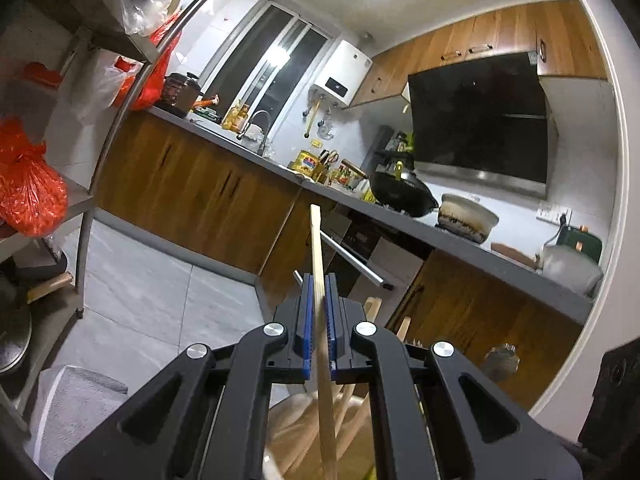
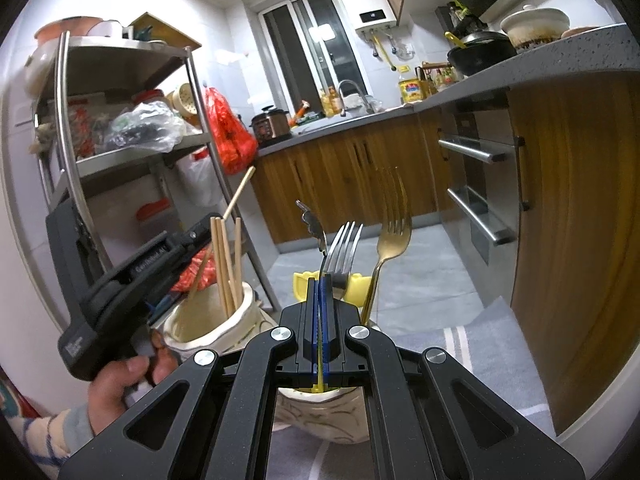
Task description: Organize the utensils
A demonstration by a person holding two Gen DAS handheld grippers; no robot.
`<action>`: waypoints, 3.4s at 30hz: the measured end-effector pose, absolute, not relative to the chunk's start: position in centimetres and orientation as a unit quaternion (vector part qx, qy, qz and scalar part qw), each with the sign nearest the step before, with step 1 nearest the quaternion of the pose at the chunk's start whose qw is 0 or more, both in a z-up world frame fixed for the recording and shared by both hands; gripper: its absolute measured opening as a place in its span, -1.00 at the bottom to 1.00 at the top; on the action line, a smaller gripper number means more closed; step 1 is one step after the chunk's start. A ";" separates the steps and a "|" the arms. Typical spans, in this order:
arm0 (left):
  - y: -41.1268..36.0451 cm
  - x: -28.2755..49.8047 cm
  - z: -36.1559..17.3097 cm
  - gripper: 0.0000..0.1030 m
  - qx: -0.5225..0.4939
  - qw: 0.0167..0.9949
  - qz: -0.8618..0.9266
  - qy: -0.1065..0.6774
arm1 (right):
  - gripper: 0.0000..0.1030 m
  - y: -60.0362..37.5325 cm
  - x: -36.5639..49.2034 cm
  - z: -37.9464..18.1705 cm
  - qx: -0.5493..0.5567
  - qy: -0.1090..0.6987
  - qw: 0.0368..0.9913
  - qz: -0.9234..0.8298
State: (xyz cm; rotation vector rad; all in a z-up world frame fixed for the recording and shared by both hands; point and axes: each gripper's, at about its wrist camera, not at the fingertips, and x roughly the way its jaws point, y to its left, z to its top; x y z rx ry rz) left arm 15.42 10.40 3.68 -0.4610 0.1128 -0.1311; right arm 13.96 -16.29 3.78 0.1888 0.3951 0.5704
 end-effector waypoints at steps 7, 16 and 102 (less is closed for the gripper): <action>10.1 13.5 4.2 -0.90 -0.176 0.979 -0.078 0.070 | -0.96 -16.3 14.4 3.3 0.092 0.207 0.932 0.284; 9.1 10.6 4.1 -0.90 -0.114 0.982 -0.092 0.116 | -0.96 -16.5 14.8 2.8 0.090 0.228 0.932 0.267; 5.8 2.0 0.7 0.89 0.011 0.988 -0.026 0.150 | 0.90 -18.5 6.5 0.7 -0.035 0.139 0.965 0.219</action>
